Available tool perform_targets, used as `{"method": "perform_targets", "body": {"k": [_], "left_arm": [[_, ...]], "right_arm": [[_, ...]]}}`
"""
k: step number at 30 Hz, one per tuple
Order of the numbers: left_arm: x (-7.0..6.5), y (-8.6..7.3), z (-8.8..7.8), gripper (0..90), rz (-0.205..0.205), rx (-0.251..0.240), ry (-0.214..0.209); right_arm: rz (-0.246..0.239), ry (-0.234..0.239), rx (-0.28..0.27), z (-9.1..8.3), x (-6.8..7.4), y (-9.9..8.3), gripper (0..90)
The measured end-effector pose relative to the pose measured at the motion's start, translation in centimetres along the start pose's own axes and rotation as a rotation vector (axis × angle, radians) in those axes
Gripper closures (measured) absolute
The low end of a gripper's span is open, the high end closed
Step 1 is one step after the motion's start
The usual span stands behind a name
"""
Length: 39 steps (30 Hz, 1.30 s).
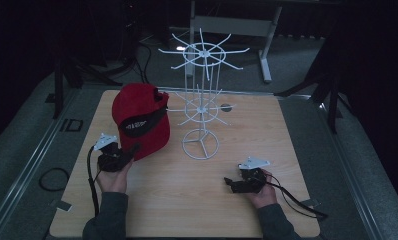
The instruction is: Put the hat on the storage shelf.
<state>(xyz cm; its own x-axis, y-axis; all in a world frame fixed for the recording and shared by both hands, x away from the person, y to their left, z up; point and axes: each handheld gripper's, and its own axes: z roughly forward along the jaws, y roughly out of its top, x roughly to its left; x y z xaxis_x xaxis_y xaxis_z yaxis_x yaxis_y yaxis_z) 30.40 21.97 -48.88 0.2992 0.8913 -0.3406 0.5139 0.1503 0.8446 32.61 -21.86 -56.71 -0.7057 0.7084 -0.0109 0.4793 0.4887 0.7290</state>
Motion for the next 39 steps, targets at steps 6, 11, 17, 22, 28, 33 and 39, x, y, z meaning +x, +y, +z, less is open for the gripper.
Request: {"method": "perform_targets", "body": {"k": [6,11,17,22,28,33,39], "left_arm": [[-0.3,1.2,-0.4,85.1,0.015,-0.025,-0.002],[-0.4,1.7,-0.6,85.1,0.019,-0.04,-0.002],[-0.5,2.7,-0.9,85.1,0.025,-0.059,-0.002],[-0.7,3.4,-1.1,85.1,0.029,-0.076,-0.004],[-0.8,4.3,-1.4,85.1,0.037,-0.093,-0.006],[-1.1,5.0,-1.6,85.0,0.044,-0.107,-0.007],[-1.2,5.6,-1.8,85.1,0.05,-0.119,-0.009]], "right_arm": [[0.0,0.0,0.0,0.0,0.0,0.0,20.5],[0.0,0.0,0.0,0.0,0.0,0.0,20.4],[0.001,0.0,-0.001,0.0,0.0,0.0,20.4],[0.001,0.0,-0.001,0.0,0.0,0.0,20.4],[0.002,-0.001,-0.001,0.0,0.0,0.0,20.5],[0.001,-0.001,-0.001,0.0,0.0,0.0,20.4],[0.001,-0.001,0.0,0.0,0.0,0.0,20.4]]}}
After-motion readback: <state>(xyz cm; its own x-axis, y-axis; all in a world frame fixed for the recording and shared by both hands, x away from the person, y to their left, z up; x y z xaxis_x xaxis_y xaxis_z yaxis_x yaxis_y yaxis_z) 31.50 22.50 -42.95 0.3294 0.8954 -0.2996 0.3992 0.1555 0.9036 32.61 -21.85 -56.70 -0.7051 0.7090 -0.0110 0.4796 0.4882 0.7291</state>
